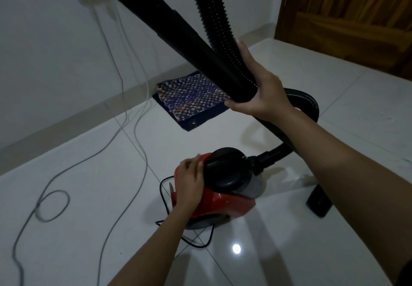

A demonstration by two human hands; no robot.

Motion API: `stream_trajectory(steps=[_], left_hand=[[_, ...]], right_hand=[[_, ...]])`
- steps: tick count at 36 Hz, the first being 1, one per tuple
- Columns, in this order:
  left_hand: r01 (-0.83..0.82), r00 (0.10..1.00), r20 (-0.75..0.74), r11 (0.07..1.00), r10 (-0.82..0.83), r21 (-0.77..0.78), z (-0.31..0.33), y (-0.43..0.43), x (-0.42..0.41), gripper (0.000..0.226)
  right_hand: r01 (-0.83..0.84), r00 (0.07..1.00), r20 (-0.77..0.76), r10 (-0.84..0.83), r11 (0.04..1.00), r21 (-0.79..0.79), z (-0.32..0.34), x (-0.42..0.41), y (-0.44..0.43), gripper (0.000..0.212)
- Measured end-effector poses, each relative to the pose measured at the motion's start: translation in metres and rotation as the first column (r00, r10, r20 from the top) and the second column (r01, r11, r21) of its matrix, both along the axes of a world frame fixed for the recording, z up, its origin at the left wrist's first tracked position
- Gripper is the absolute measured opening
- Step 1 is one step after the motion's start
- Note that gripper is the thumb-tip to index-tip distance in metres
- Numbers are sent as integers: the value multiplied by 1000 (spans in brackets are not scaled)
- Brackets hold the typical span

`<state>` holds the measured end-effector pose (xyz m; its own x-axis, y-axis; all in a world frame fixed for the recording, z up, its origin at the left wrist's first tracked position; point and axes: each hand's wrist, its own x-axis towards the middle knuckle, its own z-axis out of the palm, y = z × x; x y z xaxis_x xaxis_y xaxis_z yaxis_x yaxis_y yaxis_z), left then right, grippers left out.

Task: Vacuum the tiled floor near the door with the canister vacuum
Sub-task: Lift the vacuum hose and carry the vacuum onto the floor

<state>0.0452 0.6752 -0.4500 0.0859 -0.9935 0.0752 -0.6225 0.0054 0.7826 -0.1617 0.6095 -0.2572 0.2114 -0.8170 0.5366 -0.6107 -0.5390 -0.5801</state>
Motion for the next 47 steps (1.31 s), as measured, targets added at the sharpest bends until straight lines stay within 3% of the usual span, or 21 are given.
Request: stream_trajectory(steps=[2,4,8,12,17,19,21,25,31,36,43,47], left_hand=[[-177,975,-115,978,189,112,-21,7,13,42],[-223,948,-169,942,270,252,-46,11,26,46],[-151,945,-239,944,225,294,-56,12,30,50],[-102,877,-409,929,253,356,-57,8,27,56],[-61,832,-486,916,267,398,-78,7,38,61],[-44,818,-510,913,265,405,-79,10,40,72],[-25,822,-514,918,244,396,-81,11,42,89],[-12,842,-495,924,216,382,-83,10,43,95],[-33,872,-449,939,195,343,-70,12,39,64],[-67,884,-413,935,218,349,-71,9,38,54],[-52,897,-393,930,204,363,-68,9,40,56],[-5,922,-355,921,155,389,-67,6,43,71]], right_hand=[[4,1000,11,-4,1000,-1,-3,0,-1,108],[-3,1000,14,2,1000,15,-11,7,-8,107],[15,1000,12,-15,1000,-5,-13,8,-8,107],[31,999,-11,-31,999,-23,-14,10,-3,106],[38,999,-32,-38,999,-14,-21,19,-8,107],[38,999,-37,-39,999,-14,-24,21,-11,107],[36,999,-38,-36,999,-7,-27,23,-12,106],[37,998,-46,-37,999,-11,-30,26,-15,105],[32,998,-44,-33,999,-26,-31,26,-16,105],[20,1000,-21,-20,1000,-21,-28,24,-17,106],[-15,1000,-13,15,1000,3,-27,28,-15,105],[-30,999,-16,30,1000,1,-26,29,-10,106]])
